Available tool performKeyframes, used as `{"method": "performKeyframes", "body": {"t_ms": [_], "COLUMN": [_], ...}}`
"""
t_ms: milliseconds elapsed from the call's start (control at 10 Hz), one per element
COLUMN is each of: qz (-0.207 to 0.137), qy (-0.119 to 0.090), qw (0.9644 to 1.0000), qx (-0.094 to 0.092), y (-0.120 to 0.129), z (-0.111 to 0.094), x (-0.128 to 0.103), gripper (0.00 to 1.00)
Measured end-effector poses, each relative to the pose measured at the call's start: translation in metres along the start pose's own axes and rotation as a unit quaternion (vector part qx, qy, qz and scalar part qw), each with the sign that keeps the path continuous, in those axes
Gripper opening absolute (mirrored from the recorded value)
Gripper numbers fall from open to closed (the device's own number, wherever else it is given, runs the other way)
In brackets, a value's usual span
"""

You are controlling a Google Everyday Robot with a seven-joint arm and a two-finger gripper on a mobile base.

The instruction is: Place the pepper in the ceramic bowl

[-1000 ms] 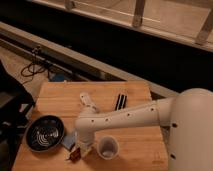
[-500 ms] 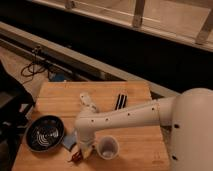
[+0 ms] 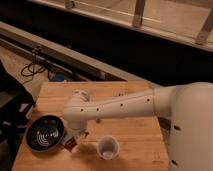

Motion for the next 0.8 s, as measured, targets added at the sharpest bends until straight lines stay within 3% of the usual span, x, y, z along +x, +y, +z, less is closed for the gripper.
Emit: {"method": "performKeyframes", "body": {"t_ms": [500,800], "qz": [-0.057,-0.079], "qy": [0.003,0.008], "qw": [0.9983,0.9967], "qx": [-0.010,-0.016], "y": [-0.049,-0.066], "z": [-0.033,-0.036], "x": [-0.053,-0.072], "gripper": [0.00,0.04]}}
